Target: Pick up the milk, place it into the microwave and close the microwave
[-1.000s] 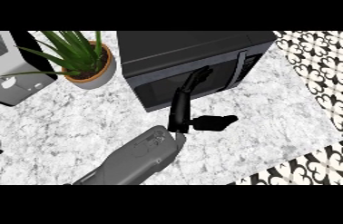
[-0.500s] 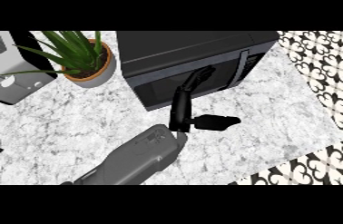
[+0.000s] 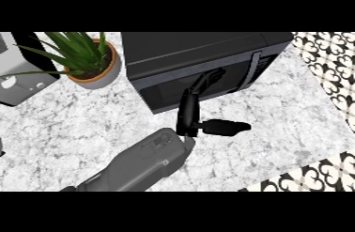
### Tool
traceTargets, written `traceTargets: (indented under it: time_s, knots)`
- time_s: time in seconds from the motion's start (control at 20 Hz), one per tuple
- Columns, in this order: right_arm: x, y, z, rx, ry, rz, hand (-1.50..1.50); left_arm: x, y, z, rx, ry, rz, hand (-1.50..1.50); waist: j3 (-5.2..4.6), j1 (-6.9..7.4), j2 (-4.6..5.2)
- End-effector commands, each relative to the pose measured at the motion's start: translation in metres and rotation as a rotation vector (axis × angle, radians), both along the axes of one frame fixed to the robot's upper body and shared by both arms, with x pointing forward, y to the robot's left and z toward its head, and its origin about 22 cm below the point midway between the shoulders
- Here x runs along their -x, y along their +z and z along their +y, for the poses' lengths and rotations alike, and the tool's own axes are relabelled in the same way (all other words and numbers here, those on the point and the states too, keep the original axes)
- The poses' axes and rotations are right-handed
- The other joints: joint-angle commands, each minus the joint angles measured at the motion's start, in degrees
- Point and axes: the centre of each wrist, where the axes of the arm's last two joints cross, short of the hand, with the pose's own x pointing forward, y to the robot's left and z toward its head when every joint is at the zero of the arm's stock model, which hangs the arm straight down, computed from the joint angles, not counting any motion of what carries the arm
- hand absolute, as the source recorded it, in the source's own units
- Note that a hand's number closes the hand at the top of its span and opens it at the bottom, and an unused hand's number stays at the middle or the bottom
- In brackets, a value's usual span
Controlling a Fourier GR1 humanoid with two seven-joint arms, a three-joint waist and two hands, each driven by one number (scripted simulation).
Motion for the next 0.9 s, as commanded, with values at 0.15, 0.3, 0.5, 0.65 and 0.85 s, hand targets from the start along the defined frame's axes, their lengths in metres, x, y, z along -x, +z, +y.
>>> traceTargets:
  time_s: [0.15, 0.3, 0.5, 0.65, 0.85]
  knots:
    - [-0.010, -0.042, 0.005, -0.216, 0.120, 0.150, -1.50, -0.021, 0.009, 0.004, 0.010, 0.077, -0.002, -1.50, 0.00, 0.12, 0.75]
    - [-0.014, -0.039, -0.001, -0.223, 0.136, 0.168, -1.50, -0.023, 0.012, 0.003, 0.015, 0.072, -0.009, -1.50, -0.02, 0.10, 0.69]
    - [-0.018, -0.043, -0.006, -0.262, 0.147, 0.198, -1.50, -0.025, 0.008, 0.005, 0.016, 0.086, -0.009, -1.50, 0.00, 0.05, 0.74]
    - [-0.022, -0.032, -0.012, -0.261, 0.157, 0.188, -1.50, -0.024, 0.005, 0.006, 0.016, 0.086, -0.009, -1.50, -0.12, -0.21, 0.50]
    - [-0.025, -0.035, -0.016, -0.284, 0.165, 0.214, -1.50, -0.025, 0.006, 0.006, 0.026, 0.096, -0.011, -1.50, 0.01, -0.38, 0.67]
